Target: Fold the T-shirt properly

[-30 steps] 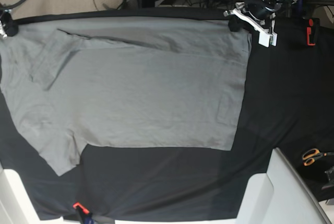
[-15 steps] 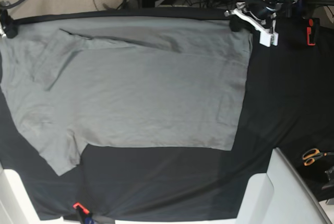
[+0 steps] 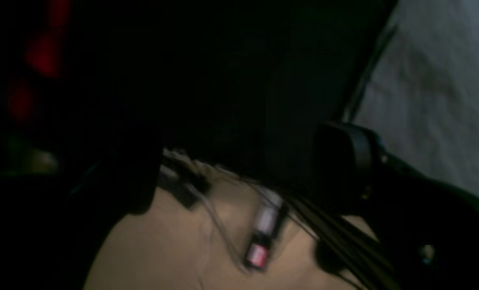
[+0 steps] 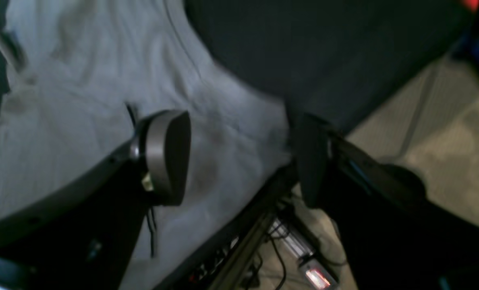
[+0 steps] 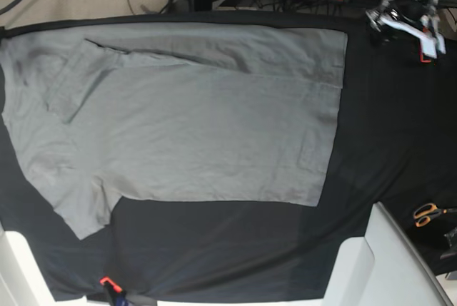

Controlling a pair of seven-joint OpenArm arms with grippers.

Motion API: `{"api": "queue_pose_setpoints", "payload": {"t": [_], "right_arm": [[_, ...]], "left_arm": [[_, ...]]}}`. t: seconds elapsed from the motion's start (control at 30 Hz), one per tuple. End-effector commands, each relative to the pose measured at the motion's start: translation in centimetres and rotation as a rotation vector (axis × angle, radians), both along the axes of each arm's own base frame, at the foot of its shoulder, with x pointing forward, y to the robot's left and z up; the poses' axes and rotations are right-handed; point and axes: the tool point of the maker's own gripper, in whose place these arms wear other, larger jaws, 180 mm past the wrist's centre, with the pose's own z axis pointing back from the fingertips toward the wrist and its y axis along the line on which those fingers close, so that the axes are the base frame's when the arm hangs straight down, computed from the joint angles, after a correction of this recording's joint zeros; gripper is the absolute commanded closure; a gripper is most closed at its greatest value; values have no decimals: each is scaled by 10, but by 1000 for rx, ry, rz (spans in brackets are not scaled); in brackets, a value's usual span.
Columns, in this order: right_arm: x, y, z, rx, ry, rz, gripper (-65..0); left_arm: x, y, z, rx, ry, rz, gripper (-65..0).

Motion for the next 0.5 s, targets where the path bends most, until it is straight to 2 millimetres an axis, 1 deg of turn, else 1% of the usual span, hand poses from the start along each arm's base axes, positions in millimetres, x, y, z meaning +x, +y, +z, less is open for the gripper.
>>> {"api": "queue_pose_setpoints", "payload": {"t": [0.0,0.07,0.1,0.13,0.17,0.23,0.3,0.33,0.4,0.43,0.47], "right_arm": [[22,-24,31,-82,-73,11,-389],[60,-27,38,-81,-98,88,-389],[81,-29,41,-88,-101,137,-389],[100,-31,45,-98,-109,174,-389],[123,-29,46,-109,-122,221,-389],[165,-24,44,-136,-143,299,-389],[200,-18,39,-167,-162,351,-389],[214,-15,37,-179,-169,370,-389],[229,-9,21,-186,-152,390,-389],[239,-10,18,-195,-155,385,-389],[242,-9,10,-198,-145,382,-389]], "left_arm": [[23,5,21,31,-80,-38,-573],[40,5,32,57,-107,-86,-573],[52,2,38,68,-124,-122,-571],[59,-2,41,74,-129,-154,-571],[67,-8,44,79,-136,-193,-571],[77,-21,47,81,-142,-259,-571],[83,-34,51,80,-152,-306,-571],[85,-38,53,81,-160,-319,-571],[86,-43,55,79,-165,-331,-571],[84,-43,54,79,-164,-331,-571],[84,-43,55,80,-164,-330,-571]]}}
